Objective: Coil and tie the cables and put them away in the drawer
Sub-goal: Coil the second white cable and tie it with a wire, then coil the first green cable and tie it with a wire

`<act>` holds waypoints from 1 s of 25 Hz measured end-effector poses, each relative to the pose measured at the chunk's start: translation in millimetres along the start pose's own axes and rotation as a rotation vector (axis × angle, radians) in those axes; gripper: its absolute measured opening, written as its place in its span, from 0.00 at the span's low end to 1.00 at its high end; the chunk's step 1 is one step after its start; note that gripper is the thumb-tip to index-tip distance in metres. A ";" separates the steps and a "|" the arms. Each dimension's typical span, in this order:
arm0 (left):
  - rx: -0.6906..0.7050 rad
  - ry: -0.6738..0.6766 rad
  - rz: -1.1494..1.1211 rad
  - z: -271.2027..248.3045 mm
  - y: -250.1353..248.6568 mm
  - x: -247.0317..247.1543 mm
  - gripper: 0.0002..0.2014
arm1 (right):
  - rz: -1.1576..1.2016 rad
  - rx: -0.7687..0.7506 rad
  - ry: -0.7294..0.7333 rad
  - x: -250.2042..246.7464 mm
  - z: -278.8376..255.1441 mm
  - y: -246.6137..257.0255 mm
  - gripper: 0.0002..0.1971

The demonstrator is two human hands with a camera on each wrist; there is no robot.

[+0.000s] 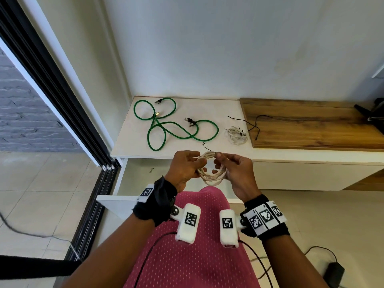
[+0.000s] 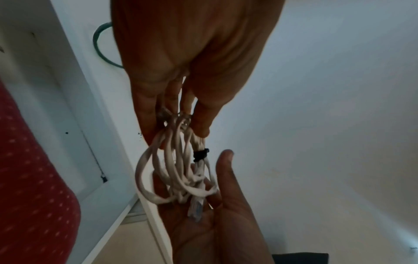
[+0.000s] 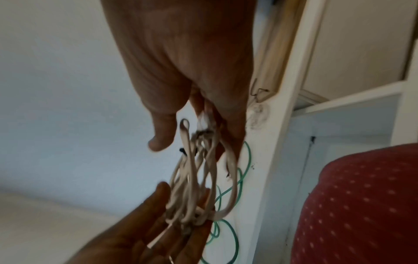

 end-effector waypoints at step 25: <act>0.097 -0.347 -0.023 245.6 21.0 -23.4 0.06 | -0.805 -0.052 -0.382 30.2 358.2 4.1 0.13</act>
Point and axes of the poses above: each hand's wrist, its own z-axis towards the middle knuckle, its own x-axis out of the palm, y = z × x, the point moved 9 cm from there along z, towards the middle knuckle, and after that the axes turned 12 degrees about -y, right-handed, at the moved point
